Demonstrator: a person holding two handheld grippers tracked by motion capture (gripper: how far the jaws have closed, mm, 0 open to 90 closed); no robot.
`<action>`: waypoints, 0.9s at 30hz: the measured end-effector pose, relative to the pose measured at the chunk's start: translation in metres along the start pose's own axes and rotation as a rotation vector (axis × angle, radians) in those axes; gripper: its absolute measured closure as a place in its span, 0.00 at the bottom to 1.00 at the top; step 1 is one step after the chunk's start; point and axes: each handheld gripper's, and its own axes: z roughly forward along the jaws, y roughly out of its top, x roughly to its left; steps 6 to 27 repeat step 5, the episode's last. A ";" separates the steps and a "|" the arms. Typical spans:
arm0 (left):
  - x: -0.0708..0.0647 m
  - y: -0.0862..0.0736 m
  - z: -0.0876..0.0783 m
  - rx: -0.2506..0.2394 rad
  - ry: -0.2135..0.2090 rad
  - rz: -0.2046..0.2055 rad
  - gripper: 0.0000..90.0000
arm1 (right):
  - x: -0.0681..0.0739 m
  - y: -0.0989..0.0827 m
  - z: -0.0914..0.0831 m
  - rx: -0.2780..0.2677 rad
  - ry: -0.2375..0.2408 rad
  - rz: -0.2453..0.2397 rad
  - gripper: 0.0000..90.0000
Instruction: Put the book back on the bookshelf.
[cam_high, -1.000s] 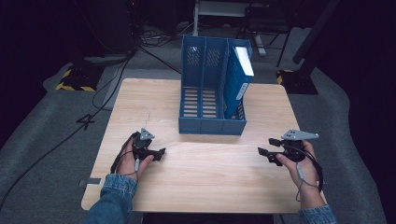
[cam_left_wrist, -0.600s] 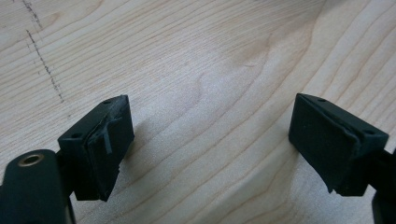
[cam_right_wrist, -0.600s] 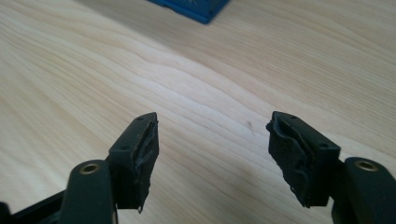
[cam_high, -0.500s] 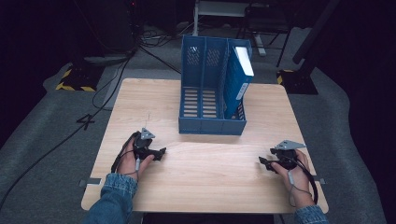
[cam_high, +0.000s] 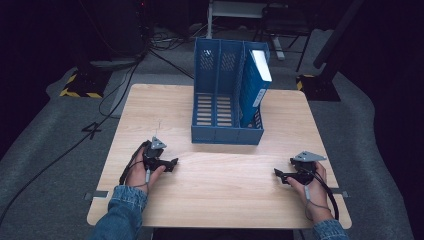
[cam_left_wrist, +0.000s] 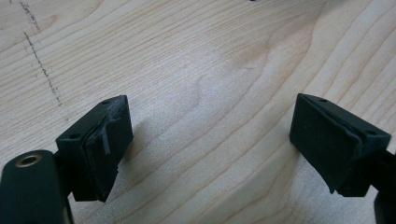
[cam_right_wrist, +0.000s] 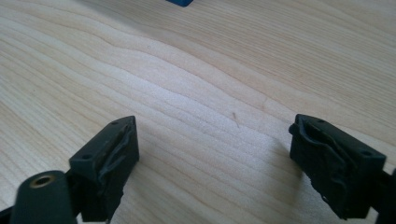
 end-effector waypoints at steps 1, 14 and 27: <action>0.000 0.000 0.000 0.000 0.000 0.001 0.15 | 0.000 0.000 0.000 0.001 -0.001 -0.001 0.15; 0.000 0.000 0.000 0.001 0.000 0.001 0.15 | 0.000 0.001 0.001 0.003 -0.001 0.000 0.15; 0.000 0.000 0.000 0.001 0.000 0.001 0.15 | 0.000 0.001 0.001 0.003 -0.001 0.000 0.15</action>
